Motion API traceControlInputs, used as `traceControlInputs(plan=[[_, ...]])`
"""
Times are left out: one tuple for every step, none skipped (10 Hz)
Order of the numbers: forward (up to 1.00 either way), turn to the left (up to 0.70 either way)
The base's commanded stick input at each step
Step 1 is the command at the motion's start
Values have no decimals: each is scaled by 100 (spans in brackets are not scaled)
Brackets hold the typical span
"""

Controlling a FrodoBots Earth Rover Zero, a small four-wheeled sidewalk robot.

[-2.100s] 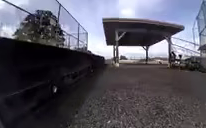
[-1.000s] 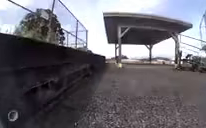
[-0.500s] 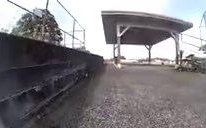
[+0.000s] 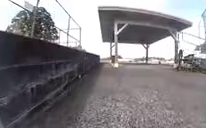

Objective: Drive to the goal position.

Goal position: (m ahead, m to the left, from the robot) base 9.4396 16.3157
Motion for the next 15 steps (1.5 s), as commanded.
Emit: traceControlInputs(plan=[[43,0],[0,0],[0,0],[0,0],[0,0],[0,0],[0,0],[0,0],[0,0],[0,0],[10,0],[67,0],[85,0],[85,0],[85,0]])
